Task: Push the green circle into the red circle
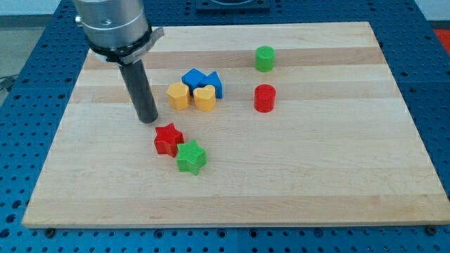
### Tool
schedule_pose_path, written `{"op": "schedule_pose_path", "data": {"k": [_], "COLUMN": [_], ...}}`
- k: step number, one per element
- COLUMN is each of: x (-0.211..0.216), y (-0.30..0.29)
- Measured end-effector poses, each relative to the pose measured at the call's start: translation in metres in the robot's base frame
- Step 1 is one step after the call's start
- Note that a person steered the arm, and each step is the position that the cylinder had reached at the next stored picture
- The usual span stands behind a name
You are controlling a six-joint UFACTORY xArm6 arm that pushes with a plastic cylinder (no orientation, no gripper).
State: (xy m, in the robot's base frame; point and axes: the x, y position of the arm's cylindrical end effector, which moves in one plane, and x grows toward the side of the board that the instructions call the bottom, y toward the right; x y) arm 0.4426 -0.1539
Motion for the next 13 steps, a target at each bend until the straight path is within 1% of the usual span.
{"op": "schedule_pose_path", "data": {"k": [1,3,4,5,6,7,9,10,11,13], "x": [-0.019,-0.109,-0.146,-0.173,-0.181,-0.181,-0.173,-0.153,-0.117,-0.03], "y": [0.006,0.043,0.075,0.121,0.17,0.211,0.216,0.208,0.199,0.187]}}
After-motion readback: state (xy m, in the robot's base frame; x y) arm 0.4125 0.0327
